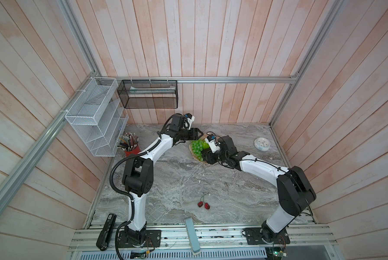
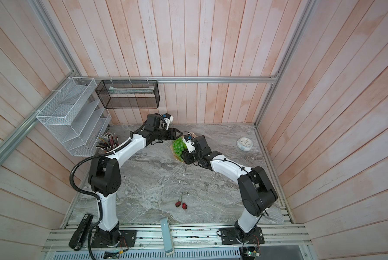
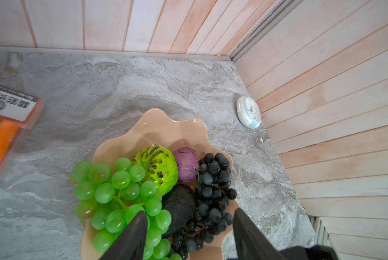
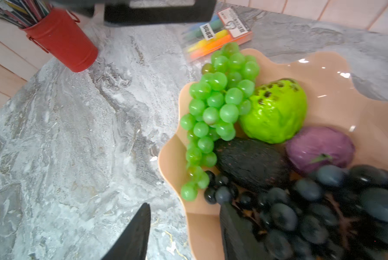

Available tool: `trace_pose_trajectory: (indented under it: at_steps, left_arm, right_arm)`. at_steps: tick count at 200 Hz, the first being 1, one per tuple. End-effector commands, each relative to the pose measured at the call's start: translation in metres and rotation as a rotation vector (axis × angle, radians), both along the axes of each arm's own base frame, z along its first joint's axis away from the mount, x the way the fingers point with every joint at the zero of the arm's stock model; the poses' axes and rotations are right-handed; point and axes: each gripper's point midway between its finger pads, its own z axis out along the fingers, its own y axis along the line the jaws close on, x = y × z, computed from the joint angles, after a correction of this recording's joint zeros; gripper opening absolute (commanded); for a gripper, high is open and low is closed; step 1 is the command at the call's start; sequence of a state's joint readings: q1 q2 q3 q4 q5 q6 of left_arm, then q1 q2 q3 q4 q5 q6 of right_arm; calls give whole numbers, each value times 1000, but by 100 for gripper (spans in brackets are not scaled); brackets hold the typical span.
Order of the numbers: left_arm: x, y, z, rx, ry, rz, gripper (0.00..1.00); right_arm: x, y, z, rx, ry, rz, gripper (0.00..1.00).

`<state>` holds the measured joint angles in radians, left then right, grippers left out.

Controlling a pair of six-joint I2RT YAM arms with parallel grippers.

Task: Place and organize the fake fruits in the fruit bowl
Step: 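Lower the green grapes into the bowl and open the left gripper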

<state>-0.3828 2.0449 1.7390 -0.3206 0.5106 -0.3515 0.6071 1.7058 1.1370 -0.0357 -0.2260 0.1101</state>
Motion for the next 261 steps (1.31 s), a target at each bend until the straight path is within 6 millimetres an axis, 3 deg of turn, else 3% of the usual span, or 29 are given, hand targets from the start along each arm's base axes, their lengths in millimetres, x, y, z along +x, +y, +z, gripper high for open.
trace_pose_trajectory:
  at_steps: [1,52,127,149,184,231,261]
  left_arm:
    - [8,23,-19,37,48,90,66]
    - [25,49,-46,38,116,165,75]
    - [36,26,-73,-52,162,62,75]
    - [37,20,-75,-72,156,37,66]
    - [34,13,-78,-96,169,10,43]
    - [20,13,-72,-111,146,2,43]
    - [9,0,-66,-117,122,-55,46]
  right_arm:
    - [1,8,-6,-28,13,20,56]
    - [17,11,-14,-64,8,-5,60]
    - [20,10,-43,-119,68,-4,63]
    - [19,11,-48,-121,81,4,55]
    - [15,12,-54,-123,105,16,40]
    - [6,2,-54,-156,98,24,36]
    - [-2,-9,-47,-173,83,13,39]
